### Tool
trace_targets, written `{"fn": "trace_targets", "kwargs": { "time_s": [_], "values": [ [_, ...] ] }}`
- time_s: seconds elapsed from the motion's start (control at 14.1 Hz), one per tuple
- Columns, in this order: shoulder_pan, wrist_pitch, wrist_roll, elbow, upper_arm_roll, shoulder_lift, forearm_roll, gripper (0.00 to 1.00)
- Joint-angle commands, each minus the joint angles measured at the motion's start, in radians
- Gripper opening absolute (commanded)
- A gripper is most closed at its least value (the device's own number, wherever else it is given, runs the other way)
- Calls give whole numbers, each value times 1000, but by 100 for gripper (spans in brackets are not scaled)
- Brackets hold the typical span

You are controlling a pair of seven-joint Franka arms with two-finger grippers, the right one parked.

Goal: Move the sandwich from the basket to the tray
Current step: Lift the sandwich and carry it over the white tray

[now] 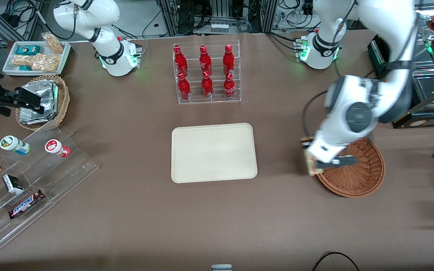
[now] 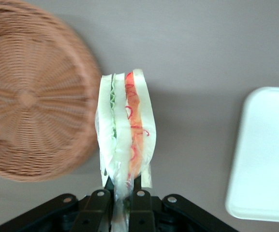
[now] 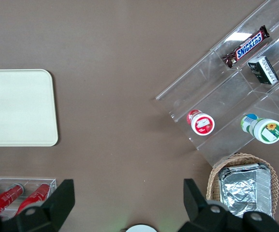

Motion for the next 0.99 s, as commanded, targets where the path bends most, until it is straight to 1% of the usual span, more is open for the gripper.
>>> {"fn": "trace_targets", "kwargs": {
  "time_s": [0.0, 0.14, 0.28, 0.35, 0.5, 0.78, 0.92],
  "values": [
    [-134, -9, -92, 116, 15, 124, -13, 4],
    [-212, 63, -126, 153, 15, 171, -102, 4],
    [-289, 161, -155, 155, 15, 200, -144, 3],
    [-327, 210, -192, 164, 15, 223, -142, 3],
    [-389, 256, -245, 199, 16, 268, -139, 3],
    [-462, 316, -339, 254, 18, 335, -130, 3],
    [-472, 334, -365, 271, 18, 361, -130, 3]
  ]
}}
